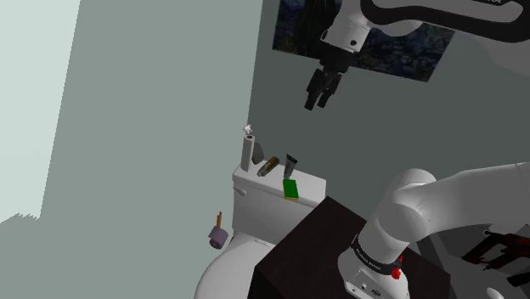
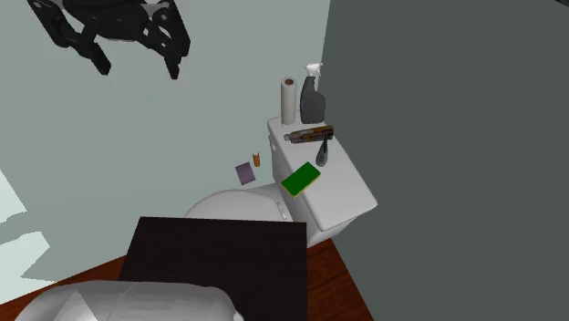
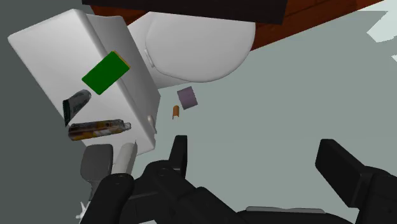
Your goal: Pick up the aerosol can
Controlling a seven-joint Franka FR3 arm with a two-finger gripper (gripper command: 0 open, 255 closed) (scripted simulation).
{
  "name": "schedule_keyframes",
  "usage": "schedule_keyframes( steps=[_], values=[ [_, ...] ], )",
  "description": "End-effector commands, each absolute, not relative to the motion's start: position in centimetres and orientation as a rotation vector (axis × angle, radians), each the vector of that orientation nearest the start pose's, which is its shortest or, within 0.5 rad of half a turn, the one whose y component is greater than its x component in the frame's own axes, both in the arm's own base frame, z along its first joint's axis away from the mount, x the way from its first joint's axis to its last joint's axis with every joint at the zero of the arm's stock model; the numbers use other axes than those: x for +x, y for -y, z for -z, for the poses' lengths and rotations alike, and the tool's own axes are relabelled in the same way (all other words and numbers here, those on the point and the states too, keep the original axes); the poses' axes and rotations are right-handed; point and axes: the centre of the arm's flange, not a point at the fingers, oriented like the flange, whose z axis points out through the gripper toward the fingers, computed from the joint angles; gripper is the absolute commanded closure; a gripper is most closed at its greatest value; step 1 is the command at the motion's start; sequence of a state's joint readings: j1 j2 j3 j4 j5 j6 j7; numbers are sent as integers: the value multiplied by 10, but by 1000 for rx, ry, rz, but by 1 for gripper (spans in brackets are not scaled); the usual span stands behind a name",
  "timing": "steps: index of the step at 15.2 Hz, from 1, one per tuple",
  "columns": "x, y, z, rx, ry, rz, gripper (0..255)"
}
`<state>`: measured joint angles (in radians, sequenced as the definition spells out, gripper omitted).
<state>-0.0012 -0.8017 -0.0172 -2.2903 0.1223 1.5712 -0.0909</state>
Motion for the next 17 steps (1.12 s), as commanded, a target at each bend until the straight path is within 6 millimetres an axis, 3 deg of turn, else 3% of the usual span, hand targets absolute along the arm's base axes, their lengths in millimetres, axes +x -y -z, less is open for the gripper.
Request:
schedule_keyframes(
  steps=[1,9,17],
  values=[
    [303,-5,-627,-3006,124,135,0],
    [372,2,-551,-3017,-180,140,0],
    [438,23,-474,-2998,-486,145,0]
  ],
)
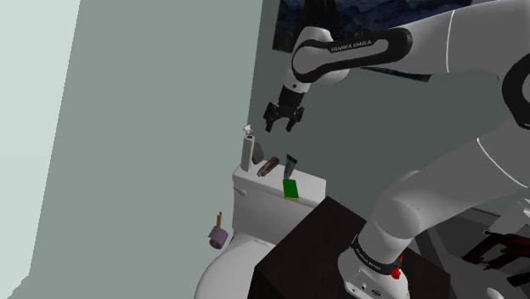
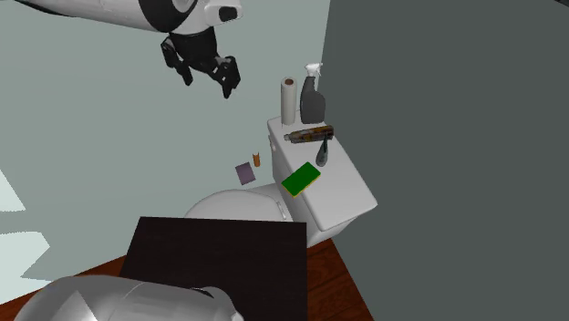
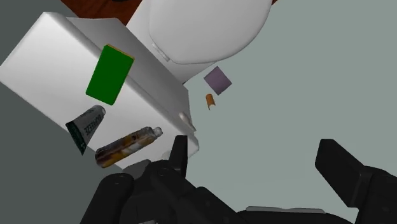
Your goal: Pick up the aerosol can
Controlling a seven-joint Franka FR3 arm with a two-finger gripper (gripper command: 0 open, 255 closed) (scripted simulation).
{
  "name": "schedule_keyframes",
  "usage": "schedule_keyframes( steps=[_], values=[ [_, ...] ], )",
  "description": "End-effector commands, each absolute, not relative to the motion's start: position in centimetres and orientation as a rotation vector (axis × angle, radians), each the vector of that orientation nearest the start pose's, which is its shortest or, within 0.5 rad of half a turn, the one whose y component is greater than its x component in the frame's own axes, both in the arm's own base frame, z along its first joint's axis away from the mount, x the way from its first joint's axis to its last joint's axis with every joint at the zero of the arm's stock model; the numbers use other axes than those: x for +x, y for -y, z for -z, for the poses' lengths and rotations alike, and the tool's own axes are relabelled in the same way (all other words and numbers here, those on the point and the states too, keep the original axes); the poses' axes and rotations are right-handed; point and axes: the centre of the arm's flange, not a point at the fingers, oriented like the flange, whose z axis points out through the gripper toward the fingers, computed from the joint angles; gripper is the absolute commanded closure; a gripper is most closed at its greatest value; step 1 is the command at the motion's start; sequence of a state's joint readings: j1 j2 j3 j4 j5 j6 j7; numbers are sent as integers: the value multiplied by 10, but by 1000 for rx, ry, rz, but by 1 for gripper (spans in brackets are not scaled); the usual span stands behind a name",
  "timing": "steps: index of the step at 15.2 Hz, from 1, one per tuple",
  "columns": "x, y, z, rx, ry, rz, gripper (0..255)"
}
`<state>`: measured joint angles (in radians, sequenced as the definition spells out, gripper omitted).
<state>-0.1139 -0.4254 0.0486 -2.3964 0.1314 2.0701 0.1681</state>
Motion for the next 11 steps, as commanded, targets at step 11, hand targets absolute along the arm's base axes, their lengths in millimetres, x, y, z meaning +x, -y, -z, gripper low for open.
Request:
schedule_keyframes(
  steps=[11],
  values=[
    [518,73,-367,-2923,-901,149,0]
  ],
)
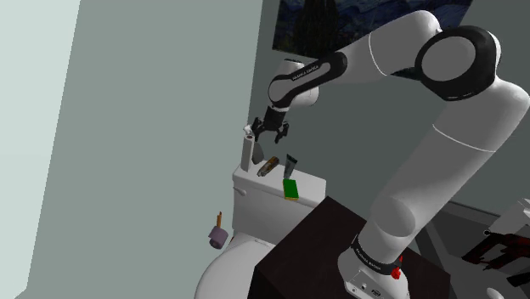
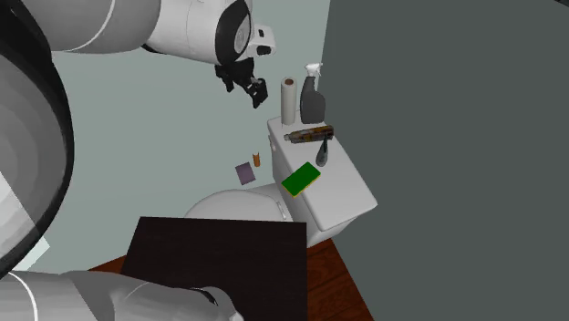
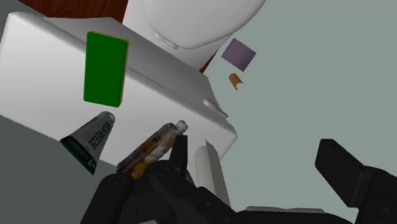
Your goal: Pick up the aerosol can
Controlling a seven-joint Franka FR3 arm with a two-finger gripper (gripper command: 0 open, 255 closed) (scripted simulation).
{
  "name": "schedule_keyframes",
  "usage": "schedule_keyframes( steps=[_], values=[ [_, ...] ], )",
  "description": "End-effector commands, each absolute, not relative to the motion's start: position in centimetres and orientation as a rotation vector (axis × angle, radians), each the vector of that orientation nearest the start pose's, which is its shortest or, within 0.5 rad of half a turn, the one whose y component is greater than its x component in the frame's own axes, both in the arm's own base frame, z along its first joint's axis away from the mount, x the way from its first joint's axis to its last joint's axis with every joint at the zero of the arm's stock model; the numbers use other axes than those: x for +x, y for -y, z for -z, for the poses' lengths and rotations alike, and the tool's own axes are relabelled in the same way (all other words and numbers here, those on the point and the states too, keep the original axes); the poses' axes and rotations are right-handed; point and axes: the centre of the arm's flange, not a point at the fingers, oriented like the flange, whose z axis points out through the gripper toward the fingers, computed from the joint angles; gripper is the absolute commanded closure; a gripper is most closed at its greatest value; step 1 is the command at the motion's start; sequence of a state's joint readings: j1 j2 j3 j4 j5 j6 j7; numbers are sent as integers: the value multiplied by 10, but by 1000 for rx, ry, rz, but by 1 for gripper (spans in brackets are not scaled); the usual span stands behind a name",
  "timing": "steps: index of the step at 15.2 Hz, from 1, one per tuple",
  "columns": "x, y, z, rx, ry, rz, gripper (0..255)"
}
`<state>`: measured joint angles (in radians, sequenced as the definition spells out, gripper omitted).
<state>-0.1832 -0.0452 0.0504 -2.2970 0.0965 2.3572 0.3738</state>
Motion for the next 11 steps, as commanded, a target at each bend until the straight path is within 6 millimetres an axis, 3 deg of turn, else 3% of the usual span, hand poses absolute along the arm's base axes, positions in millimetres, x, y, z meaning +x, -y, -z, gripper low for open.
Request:
schedule_keyframes(
  steps=[1,11],
  values=[
    [524,79,-358,-2914,-939,149,0],
    [579,143,-260,-2793,-1306,150,0]
  ],
)
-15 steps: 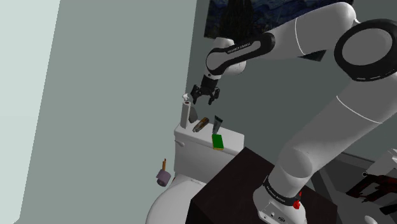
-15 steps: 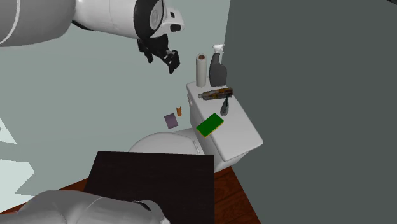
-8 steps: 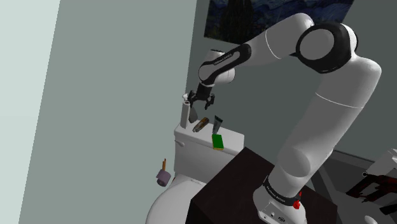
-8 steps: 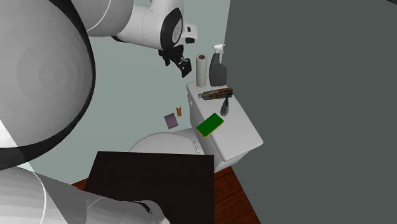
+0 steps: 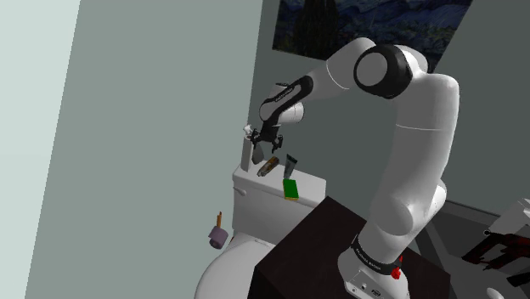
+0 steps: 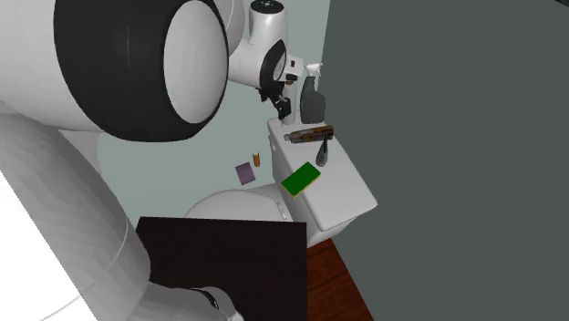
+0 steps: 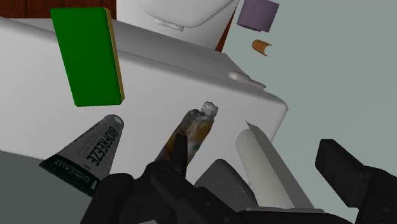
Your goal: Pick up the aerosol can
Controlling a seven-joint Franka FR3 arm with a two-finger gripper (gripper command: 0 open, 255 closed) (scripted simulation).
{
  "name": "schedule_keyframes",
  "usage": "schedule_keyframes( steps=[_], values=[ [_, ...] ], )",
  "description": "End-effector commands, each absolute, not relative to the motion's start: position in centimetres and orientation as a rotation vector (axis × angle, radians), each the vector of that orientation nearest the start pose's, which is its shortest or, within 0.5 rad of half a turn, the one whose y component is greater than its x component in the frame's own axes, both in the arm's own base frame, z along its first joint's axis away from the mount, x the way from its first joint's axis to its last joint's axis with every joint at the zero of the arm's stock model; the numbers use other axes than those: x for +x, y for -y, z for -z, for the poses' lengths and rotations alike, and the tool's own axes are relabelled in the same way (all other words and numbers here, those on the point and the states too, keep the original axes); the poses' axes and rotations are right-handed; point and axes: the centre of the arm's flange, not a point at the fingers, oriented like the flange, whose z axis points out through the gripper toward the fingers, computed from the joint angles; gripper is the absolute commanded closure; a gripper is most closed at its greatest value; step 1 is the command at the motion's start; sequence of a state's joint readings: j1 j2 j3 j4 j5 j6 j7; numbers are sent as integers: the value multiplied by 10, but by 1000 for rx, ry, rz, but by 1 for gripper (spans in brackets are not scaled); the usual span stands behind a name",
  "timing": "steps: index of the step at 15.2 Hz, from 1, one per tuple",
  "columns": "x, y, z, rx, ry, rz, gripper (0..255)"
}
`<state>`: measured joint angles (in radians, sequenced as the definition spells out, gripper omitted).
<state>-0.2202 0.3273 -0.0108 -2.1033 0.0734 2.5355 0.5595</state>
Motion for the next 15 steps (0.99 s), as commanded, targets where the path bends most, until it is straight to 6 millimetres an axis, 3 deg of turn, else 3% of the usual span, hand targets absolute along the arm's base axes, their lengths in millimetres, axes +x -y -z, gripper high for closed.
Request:
schedule_keyframes(
  steps=[1,15],
  values=[
    [584,150,-251,-2778,-1342,149,0],
    [625,261,-114,-2526,-1826,146,0]
  ],
)
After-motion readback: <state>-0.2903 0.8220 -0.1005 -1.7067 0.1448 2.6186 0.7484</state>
